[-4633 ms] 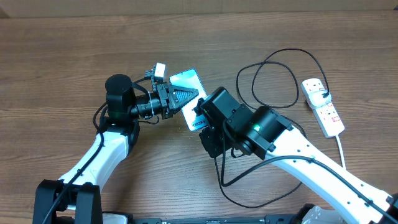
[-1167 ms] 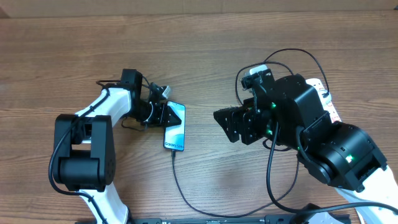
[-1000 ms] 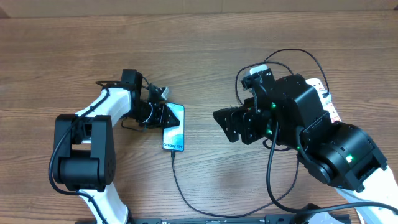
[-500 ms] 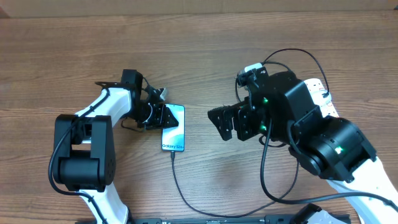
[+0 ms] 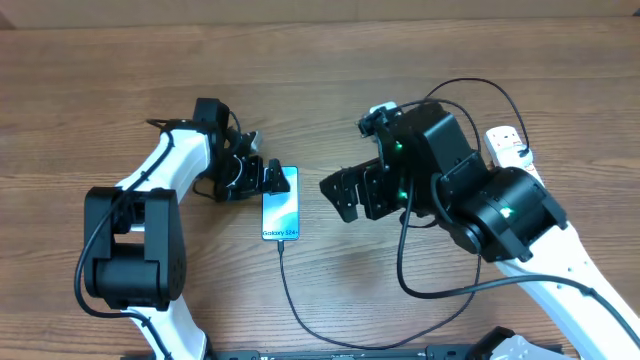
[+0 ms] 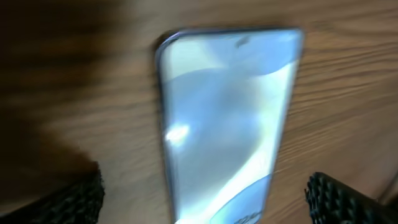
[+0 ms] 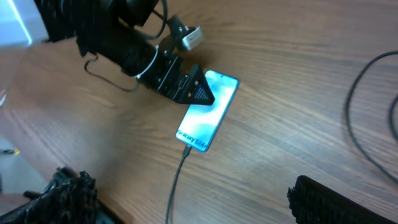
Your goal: Plug charger to phone and switch on socket
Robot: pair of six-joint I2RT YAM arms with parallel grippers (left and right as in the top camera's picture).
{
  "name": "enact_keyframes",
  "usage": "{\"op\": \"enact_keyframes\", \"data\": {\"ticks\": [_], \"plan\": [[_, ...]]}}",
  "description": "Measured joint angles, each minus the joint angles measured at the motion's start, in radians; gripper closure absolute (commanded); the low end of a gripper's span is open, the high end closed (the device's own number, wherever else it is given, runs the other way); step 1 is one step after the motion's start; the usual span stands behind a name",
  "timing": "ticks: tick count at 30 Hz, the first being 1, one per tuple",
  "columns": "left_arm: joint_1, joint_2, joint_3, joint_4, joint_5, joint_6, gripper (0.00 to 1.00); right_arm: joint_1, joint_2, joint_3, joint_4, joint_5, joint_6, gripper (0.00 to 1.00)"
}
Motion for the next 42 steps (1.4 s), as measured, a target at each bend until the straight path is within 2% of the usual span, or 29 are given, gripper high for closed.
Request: {"op": "enact_keyframes", "data": {"ticks": [1, 4, 8, 9, 13, 16, 22, 32, 37, 42], "plan": [[0.0, 0.002, 0.014, -0.041, -0.028, 0.0, 0.0, 0.0, 0.006, 0.0, 0.006, -0.015, 0.0, 0.0], [0.0, 0.004, 0.082, -0.161, -0.111, -0.001, 0.0, 0.0, 0.017, 0.0, 0.019, -0.045, 0.0, 0.38], [0.0, -0.037, 0.223, -0.254, -0.177, -0.013, 0.0, 0.0, 0.021, 0.001, -0.005, -0.05, -0.004, 0.72], [0.0, -0.056, 0.247, -0.26, -0.185, -0.02, 0.0, -0.001, 0.021, 0.001, -0.019, -0.045, 0.002, 0.79], [-0.005, -0.241, 0.338, -0.266, -0.206, -0.038, 0.0, -0.013, 0.021, 0.004, -0.111, 0.03, 0.072, 0.91], [-0.008, -0.44, 0.37, -0.271, -0.218, -0.055, 0.0, -0.047, 0.021, 0.004, -0.201, 0.111, 0.149, 0.96], [-0.059, -0.745, 0.394, -0.389, -0.301, -0.091, 0.0, -0.237, 0.023, 0.004, -0.304, 0.219, 0.283, 0.96], [-0.09, -0.976, 0.253, -0.42, -0.46, -0.189, 0.0, -0.67, 0.059, 0.004, -0.319, 0.268, 0.332, 0.96], [-0.09, -1.082, 0.142, -0.422, -0.517, -0.254, 0.0, -0.82, 0.151, 0.004, -0.318, 0.274, 0.33, 0.96], [-0.09, -1.118, 0.105, -0.459, -0.59, -0.321, 0.0, -0.917, 0.282, 0.004, -0.304, 0.257, 0.307, 0.96]]}}
